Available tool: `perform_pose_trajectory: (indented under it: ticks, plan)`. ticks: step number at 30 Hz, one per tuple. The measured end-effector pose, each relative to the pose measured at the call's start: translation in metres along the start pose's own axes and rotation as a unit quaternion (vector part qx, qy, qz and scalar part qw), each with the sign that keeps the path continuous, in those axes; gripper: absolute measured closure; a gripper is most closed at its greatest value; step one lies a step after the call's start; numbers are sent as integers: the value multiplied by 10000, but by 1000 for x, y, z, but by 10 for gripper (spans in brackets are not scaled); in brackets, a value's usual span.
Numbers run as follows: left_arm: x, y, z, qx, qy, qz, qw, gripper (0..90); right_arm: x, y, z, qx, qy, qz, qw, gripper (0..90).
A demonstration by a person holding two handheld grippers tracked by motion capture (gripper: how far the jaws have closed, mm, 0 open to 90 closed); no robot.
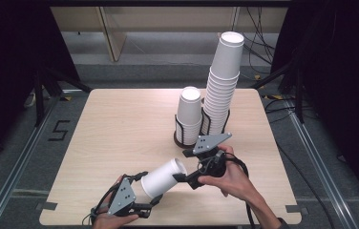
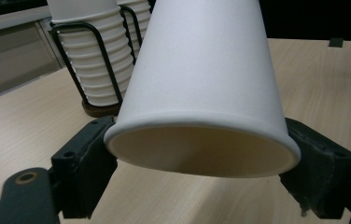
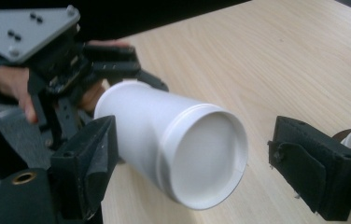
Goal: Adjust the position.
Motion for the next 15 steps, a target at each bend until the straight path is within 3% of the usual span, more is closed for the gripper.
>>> perform_pose_trajectory:
  ticks: [4,5,7,10,15]
  plan:
    - [1,4,-2,196,-129,-82,9997,165,2,-5,-1,-6,-218,261,9994,167]
    - [3,7,-3,299,-233,-256,9990,165,5,-7,-2,-7,-422,485,9979,176]
    - [5,10,-4,422,-357,-322,9980,165,9,-11,-4,-65,-583,588,9965,178]
    - [7,13,-6,592,-480,-440,9961,165,17,-16,-6,-113,-865,898,9921,183]
    - [7,18,-6,765,-592,-636,9933,167,28,-23,-10,-111,-1238,1176,9853,184]
Point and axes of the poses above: each handheld gripper's, and its own axes: z roughly backward along the jaws, x roughly out of its underside, y roughly to its right, the point moved 6 cm from there along -z, roughly forward along the jaws, and after that the axes turned 4 degrees about -y, right-handed, at the moved point
